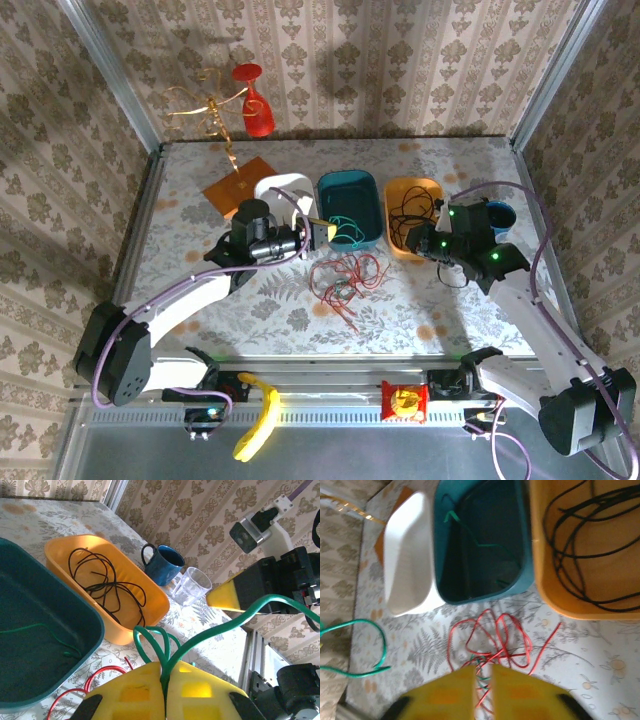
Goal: Untangle the cables
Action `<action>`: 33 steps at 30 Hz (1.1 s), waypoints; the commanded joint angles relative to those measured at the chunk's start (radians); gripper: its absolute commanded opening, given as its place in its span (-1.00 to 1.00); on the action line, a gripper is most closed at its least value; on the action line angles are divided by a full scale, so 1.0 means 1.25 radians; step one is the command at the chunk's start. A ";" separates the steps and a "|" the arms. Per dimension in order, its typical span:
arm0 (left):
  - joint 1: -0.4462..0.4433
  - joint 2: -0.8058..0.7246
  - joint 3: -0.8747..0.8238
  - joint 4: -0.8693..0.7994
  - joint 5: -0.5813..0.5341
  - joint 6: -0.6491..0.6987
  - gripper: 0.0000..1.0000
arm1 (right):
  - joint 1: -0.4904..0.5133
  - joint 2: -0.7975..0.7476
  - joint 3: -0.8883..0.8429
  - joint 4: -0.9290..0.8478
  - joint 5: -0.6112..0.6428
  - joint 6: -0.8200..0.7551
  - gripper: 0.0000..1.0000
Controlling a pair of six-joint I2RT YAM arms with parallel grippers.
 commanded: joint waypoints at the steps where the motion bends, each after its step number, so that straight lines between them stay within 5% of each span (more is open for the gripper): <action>1: 0.000 -0.028 -0.007 0.024 0.007 -0.020 -1.00 | 0.024 0.024 0.024 0.064 -0.132 -0.011 -0.38; 5: -0.006 -0.022 0.000 0.024 0.012 -0.018 -1.00 | 0.064 0.078 0.006 0.200 -0.207 0.066 -0.26; 15: -0.031 -0.019 0.001 0.027 0.001 -0.016 -1.00 | 0.100 0.197 0.009 0.331 -0.217 0.131 -0.32; 22: -0.034 -0.026 0.002 0.036 -0.021 -0.016 -1.00 | 0.108 0.214 -0.056 0.362 -0.204 0.168 -0.75; 27: -0.030 -0.029 0.001 0.038 -0.027 -0.016 -1.00 | 0.106 0.169 -0.054 0.225 -0.081 0.112 -1.00; 31: -0.029 -0.027 0.002 0.043 -0.017 -0.018 -1.00 | 0.102 0.138 -0.047 0.185 -0.044 0.082 -0.99; 33: -0.030 -0.024 0.003 0.040 -0.015 -0.019 -1.00 | 0.102 0.132 -0.047 0.211 -0.088 0.084 -0.78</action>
